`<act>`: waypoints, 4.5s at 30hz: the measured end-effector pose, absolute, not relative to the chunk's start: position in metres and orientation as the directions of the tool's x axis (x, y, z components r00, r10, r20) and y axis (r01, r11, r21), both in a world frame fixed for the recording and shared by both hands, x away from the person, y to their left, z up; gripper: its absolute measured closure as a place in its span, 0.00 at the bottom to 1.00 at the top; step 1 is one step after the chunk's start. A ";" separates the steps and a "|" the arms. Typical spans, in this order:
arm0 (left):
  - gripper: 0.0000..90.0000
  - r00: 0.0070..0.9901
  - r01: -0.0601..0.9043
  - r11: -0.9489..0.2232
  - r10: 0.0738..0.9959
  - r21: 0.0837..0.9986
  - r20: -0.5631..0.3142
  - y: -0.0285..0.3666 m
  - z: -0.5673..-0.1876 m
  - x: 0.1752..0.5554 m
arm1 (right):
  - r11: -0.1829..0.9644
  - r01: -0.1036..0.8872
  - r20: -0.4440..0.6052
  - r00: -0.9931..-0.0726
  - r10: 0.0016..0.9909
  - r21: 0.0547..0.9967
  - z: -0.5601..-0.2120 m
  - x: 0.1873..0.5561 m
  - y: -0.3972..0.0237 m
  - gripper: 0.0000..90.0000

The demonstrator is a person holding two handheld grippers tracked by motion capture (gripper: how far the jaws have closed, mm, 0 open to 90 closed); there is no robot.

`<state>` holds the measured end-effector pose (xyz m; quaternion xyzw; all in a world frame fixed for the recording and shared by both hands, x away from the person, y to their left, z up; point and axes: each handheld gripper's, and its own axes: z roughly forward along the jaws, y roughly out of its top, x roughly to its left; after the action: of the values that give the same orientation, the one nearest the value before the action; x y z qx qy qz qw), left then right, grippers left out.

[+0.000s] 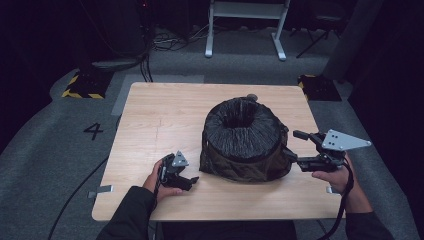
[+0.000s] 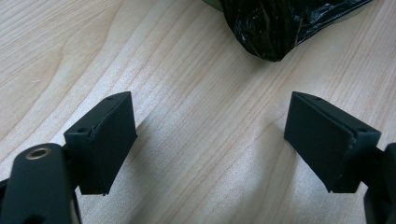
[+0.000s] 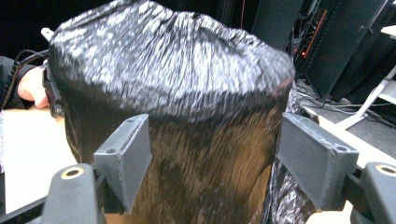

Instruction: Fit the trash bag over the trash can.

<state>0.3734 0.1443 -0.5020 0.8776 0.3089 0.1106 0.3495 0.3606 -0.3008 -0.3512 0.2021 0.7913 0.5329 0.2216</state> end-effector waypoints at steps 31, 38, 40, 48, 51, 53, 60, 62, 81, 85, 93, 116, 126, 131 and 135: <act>0.19 0.786 0.464 -0.566 0.618 0.682 -0.022 0.144 -0.502 0.373 | 0.351 0.085 -0.138 -0.814 0.564 0.933 -0.315 0.402 -0.252 0.31; 0.19 0.786 0.464 -0.566 0.618 0.682 -0.021 0.144 -0.502 0.373 | 0.357 0.090 -0.137 -0.815 0.563 0.930 -0.310 0.413 -0.236 0.31; 0.19 0.786 0.464 -0.566 0.618 0.682 -0.021 0.144 -0.502 0.373 | 0.366 0.092 -0.142 -0.813 0.564 0.926 -0.308 0.417 -0.232 0.31; 0.19 0.786 0.464 -0.566 0.618 0.682 -0.021 0.144 -0.502 0.373 | 0.365 0.115 -0.128 -0.804 0.580 0.924 -0.306 0.428 -0.216 0.31; 0.19 0.785 0.465 -0.565 0.619 0.682 -0.022 0.144 -0.502 0.373 | 0.387 0.120 -0.138 -0.806 0.575 0.914 -0.309 0.430 -0.210 0.31; 0.19 0.785 0.465 -0.565 0.619 0.682 -0.022 0.144 -0.502 0.373 | 0.401 0.121 -0.150 -0.800 0.580 0.908 -0.310 0.430 -0.207 0.31; 0.19 0.785 0.465 -0.565 0.619 0.682 -0.022 0.144 -0.502 0.373 | 0.468 0.129 -0.179 -0.811 0.557 0.874 -0.313 0.433 -0.198 0.32; 0.19 0.785 0.465 -0.565 0.619 0.682 -0.022 0.144 -0.502 0.373 | 0.482 0.129 -0.182 -0.817 0.546 0.866 -0.313 0.434 -0.197 0.33; 0.19 0.786 0.464 -0.566 0.618 0.682 -0.021 0.144 -0.502 0.373 | 0.668 0.173 -0.203 -0.872 0.446 0.724 -0.327 0.442 -0.184 0.33; 0.19 0.785 0.465 -0.565 0.619 0.682 -0.022 0.144 -0.502 0.373 | 0.712 0.174 -0.214 -0.882 0.420 0.681 -0.330 0.444 -0.183 0.33; 0.19 0.785 0.464 -0.565 0.619 0.682 -0.022 0.144 -0.502 0.373 | 0.772 0.155 -0.239 -0.897 0.371 0.616 -0.330 0.445 -0.178 0.33; 0.19 0.786 0.465 -0.566 0.618 0.680 -0.023 0.144 -0.502 0.374 | 0.873 0.158 -0.179 -0.947 0.266 0.461 -0.332 0.456 -0.167 0.33; 0.19 0.788 0.463 -0.568 0.615 0.681 -0.022 0.144 -0.502 0.374 | 0.882 0.158 -0.199 -0.942 0.269 0.443 -0.332 0.455 -0.165 0.33; 0.19 0.788 0.463 -0.568 0.615 0.681 -0.022 0.144 -0.502 0.374 | 0.876 0.162 -0.203 -0.939 0.279 0.454 -0.332 0.454 -0.166 0.32; 0.19 0.788 0.463 -0.568 0.615 0.681 -0.023 0.144 -0.502 0.374 | 0.865 0.167 -0.201 -0.935 0.291 0.474 -0.332 0.454 -0.168 0.32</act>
<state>0.3738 0.1441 -0.5020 0.8786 0.3067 0.1090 0.3494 0.4539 -0.1675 -0.3318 0.1196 0.9562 0.2311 0.1342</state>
